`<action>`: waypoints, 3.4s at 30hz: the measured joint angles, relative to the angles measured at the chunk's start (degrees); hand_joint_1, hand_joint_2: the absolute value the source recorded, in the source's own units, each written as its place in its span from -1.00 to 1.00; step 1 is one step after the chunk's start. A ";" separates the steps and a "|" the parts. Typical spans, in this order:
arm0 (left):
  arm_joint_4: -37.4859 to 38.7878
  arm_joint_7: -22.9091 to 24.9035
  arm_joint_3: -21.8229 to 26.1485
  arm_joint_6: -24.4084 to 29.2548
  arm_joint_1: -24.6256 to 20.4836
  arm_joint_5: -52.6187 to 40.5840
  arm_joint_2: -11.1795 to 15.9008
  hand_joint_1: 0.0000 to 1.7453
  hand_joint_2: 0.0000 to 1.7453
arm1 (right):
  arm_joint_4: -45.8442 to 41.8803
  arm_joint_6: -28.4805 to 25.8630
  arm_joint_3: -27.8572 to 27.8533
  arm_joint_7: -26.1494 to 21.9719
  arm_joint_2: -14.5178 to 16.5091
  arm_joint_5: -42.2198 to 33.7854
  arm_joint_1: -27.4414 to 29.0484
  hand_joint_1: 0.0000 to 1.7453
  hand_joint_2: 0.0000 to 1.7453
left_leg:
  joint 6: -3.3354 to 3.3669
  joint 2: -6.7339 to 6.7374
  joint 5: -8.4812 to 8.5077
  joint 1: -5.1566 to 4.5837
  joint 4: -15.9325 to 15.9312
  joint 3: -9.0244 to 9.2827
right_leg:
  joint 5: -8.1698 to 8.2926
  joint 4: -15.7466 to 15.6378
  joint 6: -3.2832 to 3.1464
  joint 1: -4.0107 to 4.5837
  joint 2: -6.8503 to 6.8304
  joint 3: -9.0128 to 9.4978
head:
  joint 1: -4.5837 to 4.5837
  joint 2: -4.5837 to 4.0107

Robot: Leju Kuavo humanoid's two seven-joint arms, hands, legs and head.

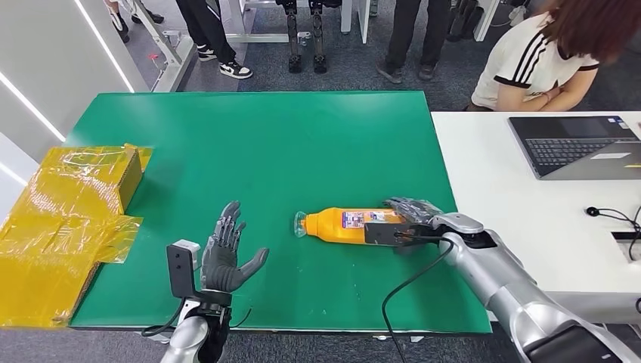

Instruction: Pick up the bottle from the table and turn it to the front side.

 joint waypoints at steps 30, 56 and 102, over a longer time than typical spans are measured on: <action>2.28 -1.61 0.00 -1.44 -0.86 2.77 0.32 -1.00 1.00 | -4.72 -4.99 -7.20 -23.29 0.89 -32.11 12.00 1.00 1.00 | 0.00 -0.14 -0.01 0.03 -0.02 -0.10 | -0.03 -0.01 0.00 0.01 -0.13 -0.05 | 0.01 0.00; 3.07 6.03 -3.13 -10.64 -15.50 4.18 0.04 -1.00 1.00 | -21.62 -16.90 -20.71 -27.38 12.95 -41.09 29.77 1.00 1.00 | -0.03 -0.10 0.37 0.02 -0.04 -0.44 | 0.30 0.02 -0.03 0.03 -0.09 -0.41 | 0.01 0.00; 12.33 9.98 -8.09 -9.95 -30.40 4.43 -0.31 -1.00 1.00 | -8.51 -21.88 -12.88 -22.76 18.78 -29.26 11.35 1.00 1.00 | -0.11 -0.13 0.51 0.02 -0.04 -0.66 | 0.45 0.07 -0.07 0.02 -0.10 -0.62 | -0.01 0.00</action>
